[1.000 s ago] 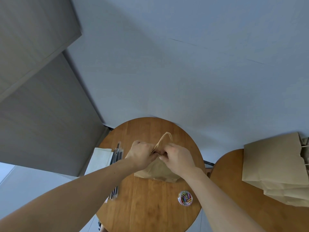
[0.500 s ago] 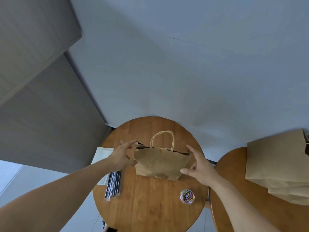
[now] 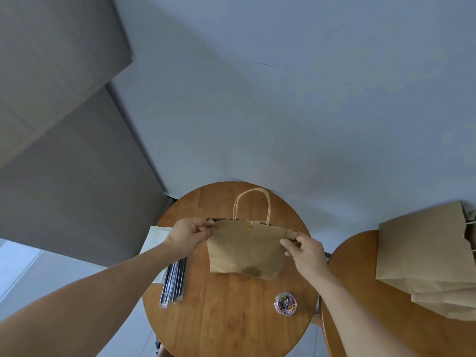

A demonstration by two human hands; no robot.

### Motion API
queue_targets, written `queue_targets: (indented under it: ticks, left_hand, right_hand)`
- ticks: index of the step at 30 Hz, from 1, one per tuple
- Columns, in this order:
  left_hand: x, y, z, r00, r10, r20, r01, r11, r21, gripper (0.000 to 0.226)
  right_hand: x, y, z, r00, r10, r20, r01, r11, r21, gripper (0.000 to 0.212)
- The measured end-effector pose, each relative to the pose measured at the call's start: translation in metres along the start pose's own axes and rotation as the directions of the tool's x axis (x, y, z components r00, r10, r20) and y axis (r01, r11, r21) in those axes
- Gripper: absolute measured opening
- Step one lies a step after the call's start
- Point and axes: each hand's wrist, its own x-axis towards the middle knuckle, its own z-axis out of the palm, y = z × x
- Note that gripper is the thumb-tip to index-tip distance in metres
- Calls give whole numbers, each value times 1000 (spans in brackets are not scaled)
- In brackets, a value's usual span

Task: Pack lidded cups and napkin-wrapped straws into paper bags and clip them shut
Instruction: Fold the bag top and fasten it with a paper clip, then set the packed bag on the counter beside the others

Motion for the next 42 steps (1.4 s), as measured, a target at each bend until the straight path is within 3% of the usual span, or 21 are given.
queue_targets:
  ticks: [6,13,22,27,40,42]
  left_hand:
    - [-23,39,-27,994,74,-79,-90,970,-226,13]
    - [-48,79,-94,933,148,-328,-245,929,-276,13]
    - [-111,126,-226,715,334,-614,-484,870,-90,25]
    - [-170,139,-305,597,390,-701,-581,813,-42,23]
    - [-257,137,-447,382,339,-860,-628,778,28,30]
    - [-263,146,-467,324,330,-887,-645,763,48,33]
  right_hand:
    - [7,-61,-22,992,-46,-118,76,963,260,7]
    - [6,-165,-35,936,-163,-312,269,903,335,11]
    - [-28,-340,-46,793,-381,-475,534,810,242,19]
    - [-63,-432,-25,732,-411,-543,616,739,272,5]
    - [-131,-597,25,659,-487,-573,729,603,325,10]
    - [-129,-622,22,652,-511,-559,744,574,343,11]
